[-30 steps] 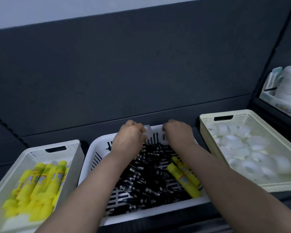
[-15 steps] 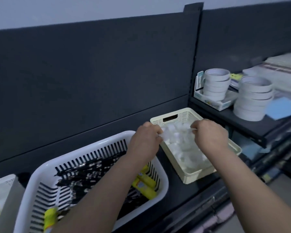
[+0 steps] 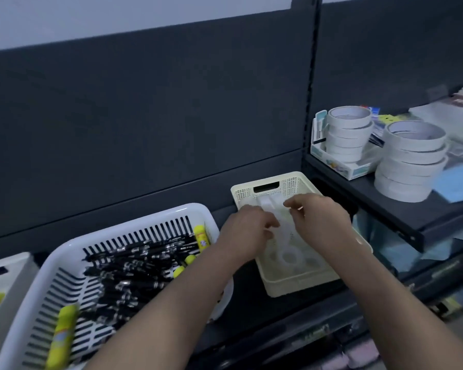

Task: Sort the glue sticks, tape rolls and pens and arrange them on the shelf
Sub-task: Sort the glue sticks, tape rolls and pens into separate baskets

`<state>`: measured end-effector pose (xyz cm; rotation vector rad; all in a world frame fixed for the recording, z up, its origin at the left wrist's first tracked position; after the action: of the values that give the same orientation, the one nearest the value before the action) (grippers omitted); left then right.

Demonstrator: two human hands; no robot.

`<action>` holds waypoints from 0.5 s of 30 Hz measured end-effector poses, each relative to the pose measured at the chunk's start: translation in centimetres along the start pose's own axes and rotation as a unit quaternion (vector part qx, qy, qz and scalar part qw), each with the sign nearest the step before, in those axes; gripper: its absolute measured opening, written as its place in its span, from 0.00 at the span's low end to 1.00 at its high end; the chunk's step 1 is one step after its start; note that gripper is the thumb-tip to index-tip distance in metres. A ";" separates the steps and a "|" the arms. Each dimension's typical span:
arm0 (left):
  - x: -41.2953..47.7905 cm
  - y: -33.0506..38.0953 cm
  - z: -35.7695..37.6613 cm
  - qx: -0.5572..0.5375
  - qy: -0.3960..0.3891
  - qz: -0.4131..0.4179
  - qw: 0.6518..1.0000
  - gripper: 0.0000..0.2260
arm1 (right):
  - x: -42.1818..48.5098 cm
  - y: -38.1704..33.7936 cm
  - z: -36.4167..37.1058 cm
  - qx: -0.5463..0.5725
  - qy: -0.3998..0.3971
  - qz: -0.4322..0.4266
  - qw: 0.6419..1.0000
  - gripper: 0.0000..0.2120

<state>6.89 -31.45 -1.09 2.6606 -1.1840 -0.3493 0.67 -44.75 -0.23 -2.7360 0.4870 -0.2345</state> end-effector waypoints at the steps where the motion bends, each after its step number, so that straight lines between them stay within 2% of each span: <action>1: -0.7 -0.5 -0.6 -0.021 0.042 -0.019 0.999 0.13 | -0.2 -0.9 0.3 0.005 -0.003 -0.025 1.000 0.13; 3: -2.5 -2.3 -2.1 -0.057 0.131 -0.102 0.984 0.12 | -0.5 -2.8 0.9 0.001 -0.026 -0.069 0.997 0.13; 5: -4.5 -5.1 -2.9 -0.073 0.162 -0.204 0.963 0.09 | -0.8 -4.7 1.6 -0.001 -0.049 -0.110 0.993 0.13; 7: -5.9 -7.6 -2.8 -0.068 0.127 -0.297 0.944 0.07 | -1.2 -6.2 2.3 -0.008 -0.064 -0.143 0.988 0.12; 9: -6.2 -9.0 -2.1 -0.061 0.074 -0.353 0.931 0.04 | -1.6 -7.1 3.1 -0.027 -0.071 -0.164 0.983 0.11; 12: -4.9 -9.1 -0.9 -0.061 0.014 -0.386 0.920 0.01 | -2.0 -7.6 3.9 -0.053 -0.070 -0.185 0.979 0.12; 15: -3.6 -8.8 -0.1 -0.070 -0.011 -0.397 0.915 0.09 | -2.2 -7.4 3.7 -0.068 -0.067 -0.193 0.977 0.12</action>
<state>10.76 -22.92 -3.01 2.8746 -0.0057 -0.5539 1.72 -36.31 -1.19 -2.9352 -0.0739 -0.1143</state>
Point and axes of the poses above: each hand's wrist, its own x-axis towards the middle knuckle, its own z-axis out of the palm, y = z × x, the point moved 3 cm from there along x, towards the middle knuckle, and after that the axes turned 12 degrees about -y, right-handed, at the moved point
